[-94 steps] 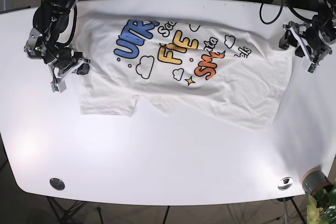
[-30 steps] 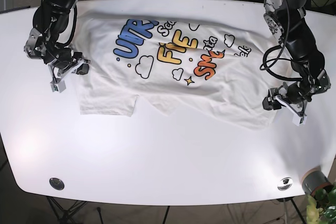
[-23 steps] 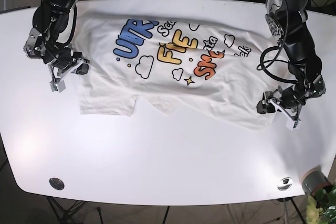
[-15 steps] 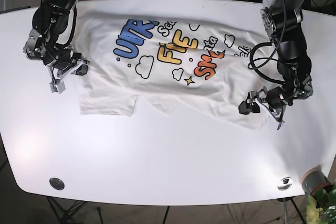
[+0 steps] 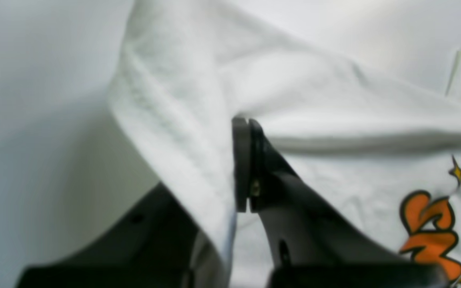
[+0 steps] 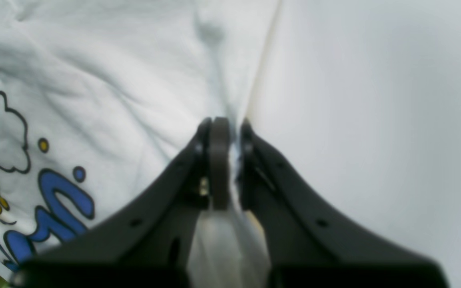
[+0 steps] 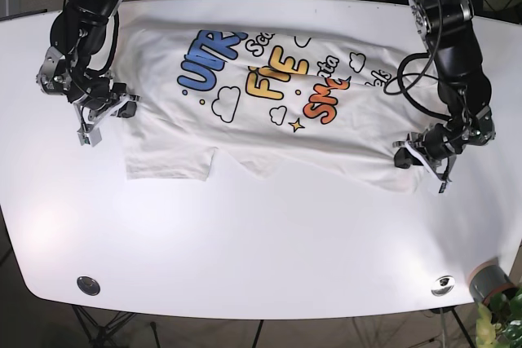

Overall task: Fold the T-shirt properly
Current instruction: 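Grasp the shirt's side edge with the left gripper near the hem, then lift the T-shirt with both grippers and swing it to spread flat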

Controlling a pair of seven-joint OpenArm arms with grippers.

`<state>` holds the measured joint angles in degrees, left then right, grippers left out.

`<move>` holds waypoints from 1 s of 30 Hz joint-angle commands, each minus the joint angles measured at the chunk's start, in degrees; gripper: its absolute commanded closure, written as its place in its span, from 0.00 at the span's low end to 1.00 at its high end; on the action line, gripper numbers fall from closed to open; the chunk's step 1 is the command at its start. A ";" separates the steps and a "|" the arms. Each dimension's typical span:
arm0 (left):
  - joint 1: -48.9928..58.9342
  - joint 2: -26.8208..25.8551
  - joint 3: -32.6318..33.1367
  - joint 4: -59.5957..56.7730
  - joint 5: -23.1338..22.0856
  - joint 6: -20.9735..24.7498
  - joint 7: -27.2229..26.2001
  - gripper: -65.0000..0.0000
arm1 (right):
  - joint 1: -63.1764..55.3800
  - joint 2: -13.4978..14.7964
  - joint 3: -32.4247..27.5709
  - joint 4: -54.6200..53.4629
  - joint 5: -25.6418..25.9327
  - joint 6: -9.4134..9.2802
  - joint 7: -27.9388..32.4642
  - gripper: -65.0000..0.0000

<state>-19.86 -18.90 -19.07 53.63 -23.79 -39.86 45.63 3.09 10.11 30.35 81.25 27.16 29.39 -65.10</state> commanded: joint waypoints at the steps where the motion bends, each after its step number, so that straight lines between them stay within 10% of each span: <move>1: -0.49 -1.02 -1.72 8.48 -0.78 -0.14 1.63 1.00 | 2.05 0.84 0.11 2.40 0.84 0.11 0.62 0.97; 17: 0.30 2.24 -4.97 40.48 -0.60 -0.14 14.73 1.00 | 15.59 4.53 -4.28 2.40 0.49 0.02 0.44 0.97; 30: -18.78 0.57 0.39 33.54 -0.25 1.66 14.90 1.00 | 43.11 10.68 -13.78 -13.08 0.93 1.69 0.18 0.97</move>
<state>-34.98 -16.91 -18.37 86.98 -23.46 -38.54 62.17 41.71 19.62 17.41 68.07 26.72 30.55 -66.63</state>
